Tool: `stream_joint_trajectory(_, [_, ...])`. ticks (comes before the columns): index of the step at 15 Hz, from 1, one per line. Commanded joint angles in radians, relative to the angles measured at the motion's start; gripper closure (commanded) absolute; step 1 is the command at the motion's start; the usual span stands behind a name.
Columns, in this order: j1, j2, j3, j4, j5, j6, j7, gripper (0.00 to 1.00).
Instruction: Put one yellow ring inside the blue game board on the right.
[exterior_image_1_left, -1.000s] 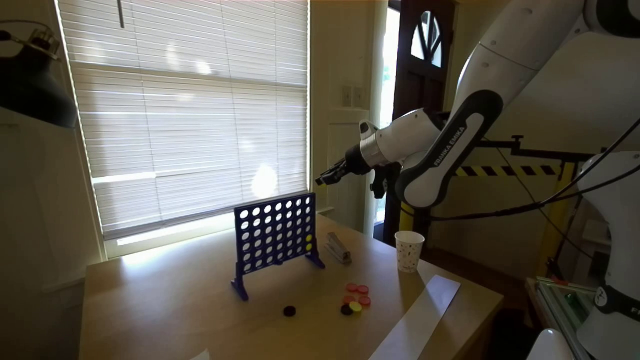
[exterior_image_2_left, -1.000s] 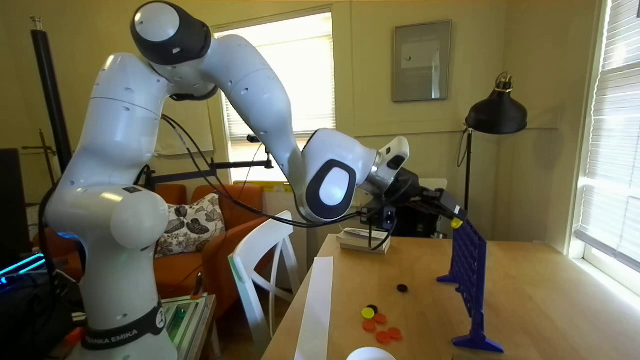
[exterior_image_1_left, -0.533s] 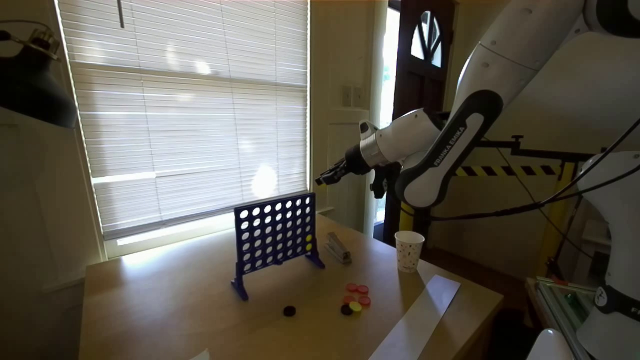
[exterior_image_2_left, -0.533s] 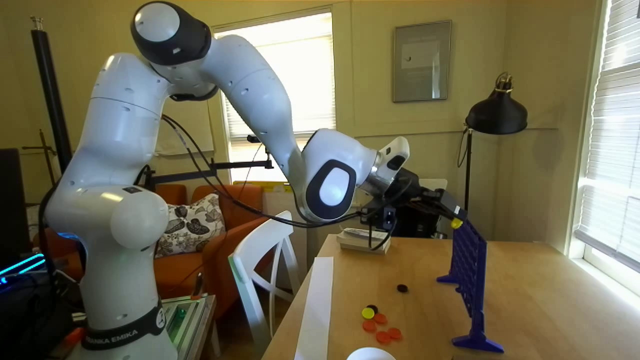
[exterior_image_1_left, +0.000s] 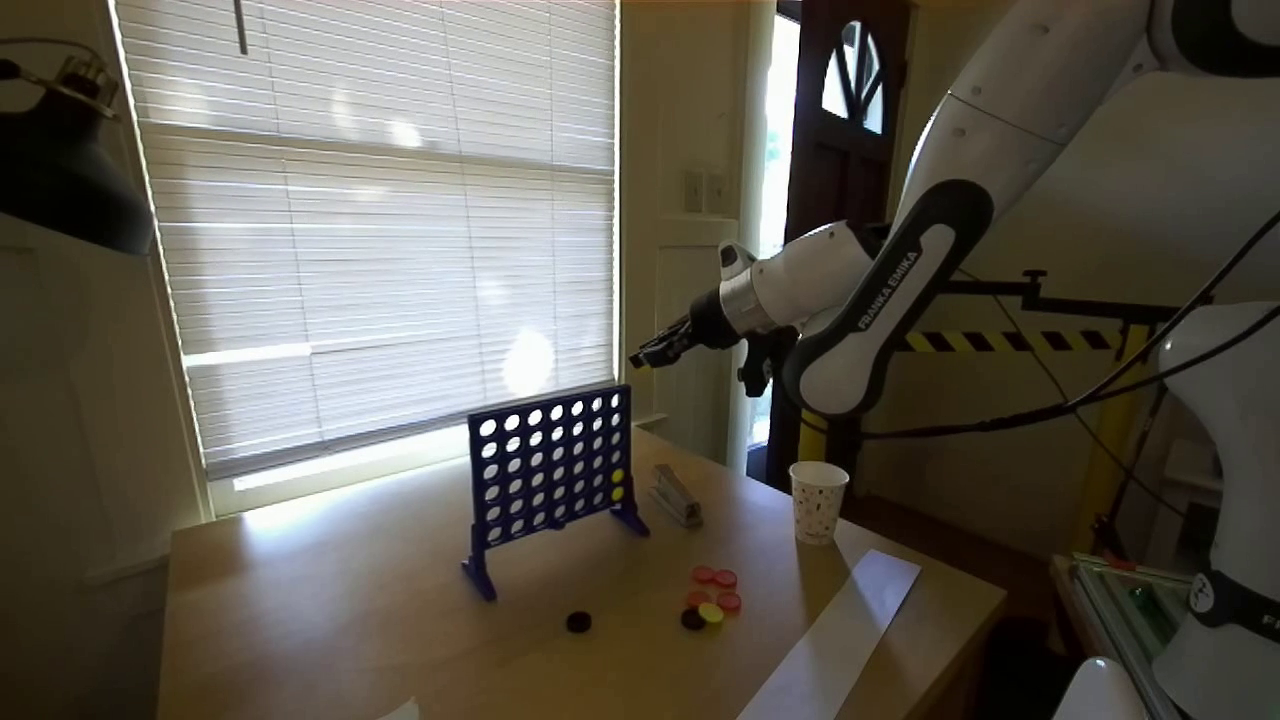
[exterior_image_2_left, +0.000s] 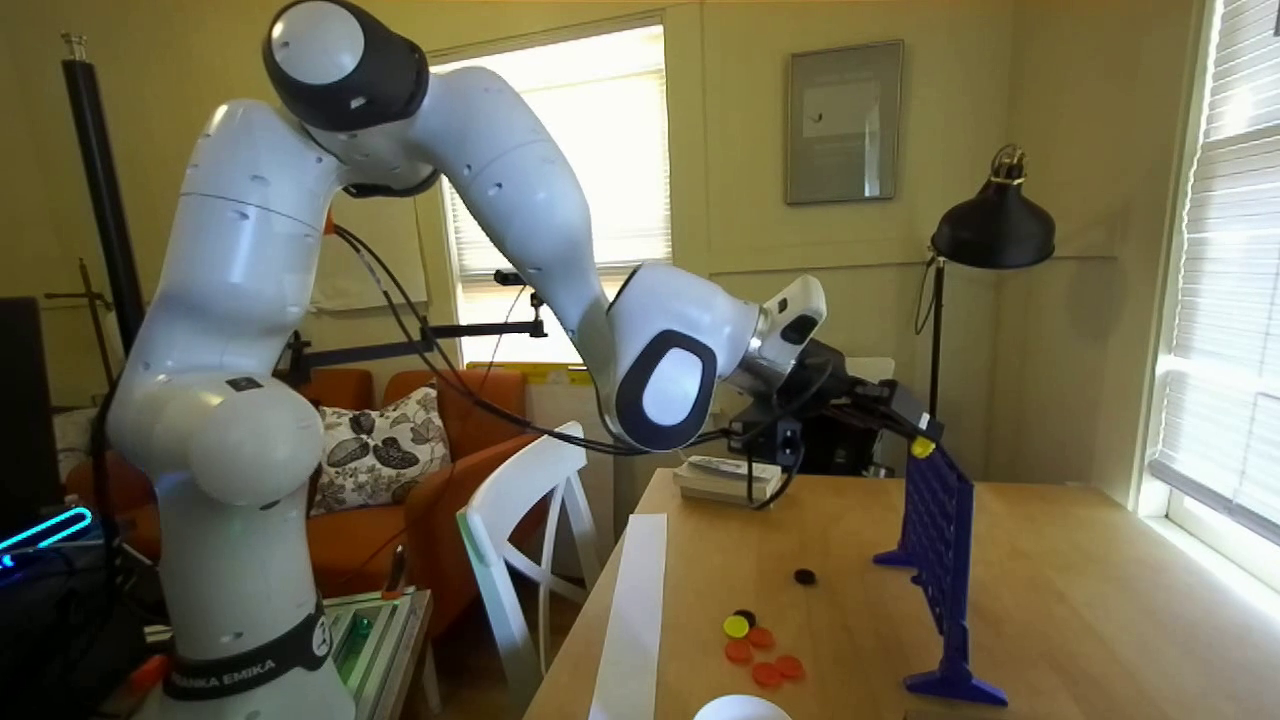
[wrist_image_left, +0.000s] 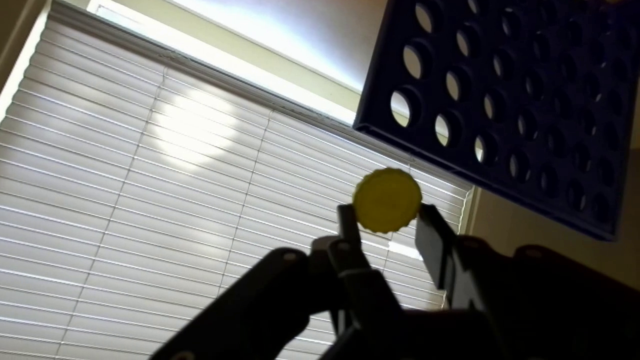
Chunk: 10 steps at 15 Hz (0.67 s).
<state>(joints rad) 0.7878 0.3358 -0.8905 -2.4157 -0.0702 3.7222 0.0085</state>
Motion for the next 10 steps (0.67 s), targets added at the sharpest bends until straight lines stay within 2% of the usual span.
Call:
stream_joint_trajectory(1, [-0.230, -0.051, 0.242, 0.017, 0.032, 0.036, -0.096, 0.91])
stream_joint_trajectory(4, [-0.433, -0.061, 0.447, 0.034, 0.034, 0.047, -0.136, 0.91])
stream_joint_trajectory(6, [-0.549, -0.057, 0.555, 0.043, 0.018, 0.058, -0.140, 0.91])
stream_joint_trajectory(10, [-0.679, -0.043, 0.676, 0.058, 0.016, 0.062, -0.147, 0.91])
